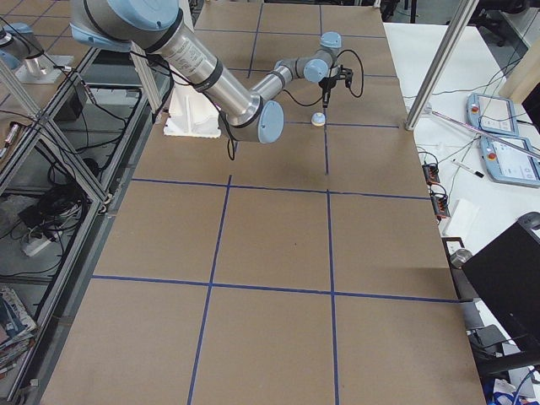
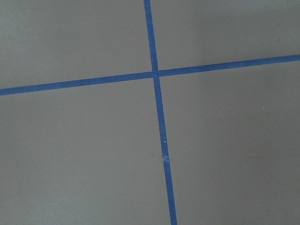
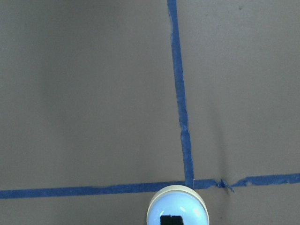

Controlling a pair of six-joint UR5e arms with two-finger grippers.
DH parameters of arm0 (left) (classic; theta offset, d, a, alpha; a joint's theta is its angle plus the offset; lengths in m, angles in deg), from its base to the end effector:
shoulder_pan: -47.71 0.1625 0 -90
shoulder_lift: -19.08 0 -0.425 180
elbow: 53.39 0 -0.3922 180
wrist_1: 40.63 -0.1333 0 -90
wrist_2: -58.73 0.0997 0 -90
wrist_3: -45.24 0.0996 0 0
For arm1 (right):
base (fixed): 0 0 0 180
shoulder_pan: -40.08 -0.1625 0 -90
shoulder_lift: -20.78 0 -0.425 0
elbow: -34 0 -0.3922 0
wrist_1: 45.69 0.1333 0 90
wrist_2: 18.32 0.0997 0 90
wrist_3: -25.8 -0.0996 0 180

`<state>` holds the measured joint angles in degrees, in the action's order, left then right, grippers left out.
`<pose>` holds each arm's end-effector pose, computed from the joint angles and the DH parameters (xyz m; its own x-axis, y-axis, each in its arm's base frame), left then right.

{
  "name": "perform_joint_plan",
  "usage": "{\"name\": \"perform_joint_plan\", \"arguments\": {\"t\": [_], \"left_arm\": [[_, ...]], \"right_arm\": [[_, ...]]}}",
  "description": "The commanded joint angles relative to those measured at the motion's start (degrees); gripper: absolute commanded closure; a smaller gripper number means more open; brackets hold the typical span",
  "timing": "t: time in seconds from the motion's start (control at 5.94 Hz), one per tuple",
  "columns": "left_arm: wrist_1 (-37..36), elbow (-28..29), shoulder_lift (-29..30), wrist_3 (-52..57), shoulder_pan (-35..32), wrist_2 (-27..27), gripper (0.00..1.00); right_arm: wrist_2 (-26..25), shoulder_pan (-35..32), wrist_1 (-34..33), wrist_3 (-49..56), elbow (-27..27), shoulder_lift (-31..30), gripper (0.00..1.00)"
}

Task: Place and press bell with both arms
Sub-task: 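Lift the right gripper off the bell and retract it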

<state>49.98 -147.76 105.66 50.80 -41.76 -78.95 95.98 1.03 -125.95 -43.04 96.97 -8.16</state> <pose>-0.0553 -0.4688 0.6446 0.6690 0.1231 -0.7330 -0.0744 0.9923 0.0987 -0.5878 -0.5957 0.1453 0.6504 0.1040 0.7524 -0.1269 0.9915 -0.0274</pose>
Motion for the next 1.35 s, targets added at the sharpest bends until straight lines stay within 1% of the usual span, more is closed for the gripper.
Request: {"name": "perform_joint_plan", "arguments": {"t": [0.0, 0.17, 0.34, 0.51, 0.67, 0.84, 1.01, 1.18], "left_arm": [[-0.1, 0.2, -0.4, 0.2, 0.0, 0.7, 0.0], [0.0, 0.1, -1.1, 0.2, 0.0, 0.7, 0.0], [0.1, 0.1, -1.7, 0.6, 0.0, 0.8, 0.0], [0.3, 0.1, -1.8, 0.8, 0.0, 2.2, 0.0], [0.0, 0.3, -2.3, 0.8, 0.0, 3.5, 0.0], [0.0, 0.1, -2.4, 0.4, 0.0, 3.7, 0.0], [-0.3, 0.1, -2.6, 0.2, 0.1, 4.0, 0.0], [0.2, -0.4, -2.7, 0.4, 0.0, 4.5, 0.0]], "right_arm": [[5.0, -4.2, -0.2, 0.0, 0.7, -2.1, 0.56], [8.2, -8.0, -0.2, 1.9, 3.9, -6.6, 0.09], [10.1, -10.9, -0.3, 8.4, 8.4, -12.6, 0.0], [13.4, -15.2, -0.3, 13.4, 11.7, -18.5, 0.0], [16.4, -20.6, -2.5, 20.9, 14.4, -23.3, 0.0], [16.6, -25.0, -9.7, 34.4, 21.3, -30.1, 0.0], [16.5, -29.2, -17.0, 48.3, 26.1, -34.6, 0.0], [16.7, -32.5, -18.2, 58.2, 30.1, -41.3, 0.0]]}}
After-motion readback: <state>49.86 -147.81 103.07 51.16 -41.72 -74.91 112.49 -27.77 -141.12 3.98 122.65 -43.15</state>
